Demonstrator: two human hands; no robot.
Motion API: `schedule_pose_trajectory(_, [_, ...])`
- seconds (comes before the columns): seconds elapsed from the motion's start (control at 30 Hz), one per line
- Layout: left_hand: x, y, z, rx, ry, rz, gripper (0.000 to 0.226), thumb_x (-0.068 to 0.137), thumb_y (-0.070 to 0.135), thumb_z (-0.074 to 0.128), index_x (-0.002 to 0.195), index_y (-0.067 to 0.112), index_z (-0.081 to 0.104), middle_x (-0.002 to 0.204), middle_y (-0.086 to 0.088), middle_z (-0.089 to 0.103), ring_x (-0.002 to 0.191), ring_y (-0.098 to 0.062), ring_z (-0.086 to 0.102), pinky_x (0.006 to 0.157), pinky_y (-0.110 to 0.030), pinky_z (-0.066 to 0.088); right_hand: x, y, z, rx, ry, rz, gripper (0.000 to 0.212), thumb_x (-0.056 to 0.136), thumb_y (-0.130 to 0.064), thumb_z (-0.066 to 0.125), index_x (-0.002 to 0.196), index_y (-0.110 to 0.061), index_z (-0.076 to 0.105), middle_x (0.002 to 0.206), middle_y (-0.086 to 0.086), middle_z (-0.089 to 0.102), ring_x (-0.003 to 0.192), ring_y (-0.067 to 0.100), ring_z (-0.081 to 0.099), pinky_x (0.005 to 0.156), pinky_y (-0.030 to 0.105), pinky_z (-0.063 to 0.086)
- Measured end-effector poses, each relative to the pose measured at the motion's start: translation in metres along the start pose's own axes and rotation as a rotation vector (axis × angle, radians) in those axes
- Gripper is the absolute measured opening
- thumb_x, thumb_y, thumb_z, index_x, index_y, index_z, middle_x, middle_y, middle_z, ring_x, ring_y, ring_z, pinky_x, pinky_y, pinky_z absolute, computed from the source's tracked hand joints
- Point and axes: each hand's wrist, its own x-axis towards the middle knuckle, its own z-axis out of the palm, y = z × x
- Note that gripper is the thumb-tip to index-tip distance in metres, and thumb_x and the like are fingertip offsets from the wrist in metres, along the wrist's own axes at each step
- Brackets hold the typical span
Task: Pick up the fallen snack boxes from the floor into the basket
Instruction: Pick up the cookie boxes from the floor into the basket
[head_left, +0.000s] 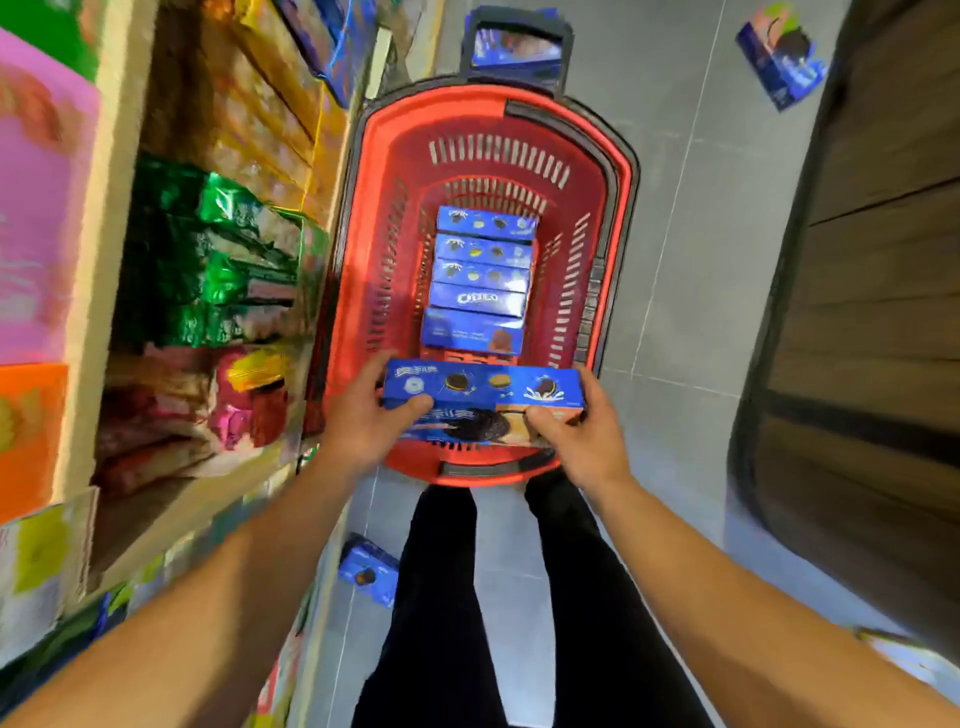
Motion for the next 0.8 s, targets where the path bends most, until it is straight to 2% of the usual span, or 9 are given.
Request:
schedule_pose_trajectory(0.07, [0.032,-0.021,0.011,0.063,-0.001,0.015,0.065,0.076,0.01,0.078,0.134,0.009,0.048,0.109,-0.001,0.062,0.08,0.007,0.058,0.075,-0.001,0.041,0.021,0.028,0.018,-0.015,0.034,0.029,0.048,0.065,-0.032,0.076,0.104,-0.051,0.058,0.098,-0.013,0.072,0.088,0.008,0.068,0.087,0.031,0.055])
schedule_pose_trajectory(0.1, [0.048,-0.032,0.016,0.09,0.002,0.035,0.067,0.076,0.014,0.079,0.135,0.011,0.047,0.111,-0.001,0.062,0.084,0.004,0.06,0.081,-0.008,0.046,0.035,0.04,0.026,-0.026,0.053,0.036,0.052,0.066,-0.03,0.078,0.106,-0.054,0.057,0.098,-0.016,0.07,0.088,0.006,0.066,0.086,0.024,0.052])
schedule_pose_trajectory(0.2, [0.086,-0.074,0.032,0.231,0.006,0.096,0.074,0.075,0.033,0.077,0.139,0.018,0.042,0.12,-0.004,0.064,0.103,-0.021,0.063,0.092,-0.033,0.047,0.074,0.08,0.057,-0.036,0.063,0.069,0.052,0.076,-0.014,0.079,0.12,-0.028,0.055,0.1,-0.009,0.067,0.086,0.007,0.062,0.083,0.014,0.047])
schedule_pose_trajectory(0.27, [0.111,-0.104,0.049,0.298,0.011,0.087,0.072,0.079,0.027,0.076,0.141,0.016,0.04,0.125,-0.009,0.062,0.11,-0.028,0.061,0.092,-0.033,0.043,0.1,0.113,0.08,-0.04,0.102,0.102,0.055,0.078,-0.014,0.078,0.127,-0.019,0.054,0.103,-0.006,0.067,0.087,0.007,0.061,0.085,0.018,0.048])
schedule_pose_trajectory(0.37, [0.153,-0.14,0.075,0.36,0.039,0.08,0.073,0.082,0.024,0.073,0.145,0.012,0.037,0.129,-0.014,0.06,0.115,-0.032,0.058,0.095,-0.029,0.037,0.14,0.154,0.11,-0.056,0.113,0.127,0.053,0.077,-0.006,0.078,0.116,-0.027,0.048,0.092,-0.016,0.061,0.079,0.0,0.057,0.074,0.003,0.04])
schedule_pose_trajectory(0.47, [0.192,-0.169,0.103,0.38,0.035,0.03,0.075,0.085,0.026,0.07,0.147,0.012,0.03,0.128,-0.016,0.061,0.113,-0.033,0.059,0.09,-0.03,0.038,0.18,0.186,0.131,-0.096,0.122,0.14,0.053,0.072,-0.006,0.08,0.103,-0.031,0.045,0.095,-0.009,0.064,0.083,0.008,0.06,0.075,0.013,0.045])
schedule_pose_trajectory(0.57, [0.223,-0.203,0.129,0.366,0.012,-0.04,0.078,0.085,0.029,0.069,0.149,0.015,0.028,0.132,-0.015,0.058,0.117,-0.033,0.057,0.095,-0.035,0.042,0.212,0.219,0.148,-0.166,0.113,0.159,0.055,0.056,-0.026,0.082,0.099,-0.038,0.051,0.106,-0.001,0.069,0.096,0.018,0.066,0.09,0.034,0.053])
schedule_pose_trajectory(0.7, [0.261,-0.234,0.153,0.32,-0.017,-0.091,0.074,0.085,0.026,0.068,0.148,0.017,0.03,0.129,-0.01,0.06,0.117,-0.028,0.057,0.095,-0.03,0.041,0.247,0.247,0.162,-0.245,0.082,0.224,0.069,0.064,-0.019,0.086,0.124,-0.024,0.052,0.114,-0.002,0.069,0.099,0.015,0.065,0.088,0.025,0.049])
schedule_pose_trajectory(0.8, [0.283,-0.246,0.164,0.259,-0.024,-0.055,0.071,0.082,0.02,0.07,0.144,0.02,0.036,0.122,-0.002,0.064,0.111,-0.021,0.061,0.086,-0.021,0.039,0.264,0.268,0.171,-0.256,0.12,0.244,0.072,0.063,-0.026,0.085,0.126,-0.028,0.05,0.114,-0.005,0.068,0.099,0.015,0.066,0.08,0.023,0.048])
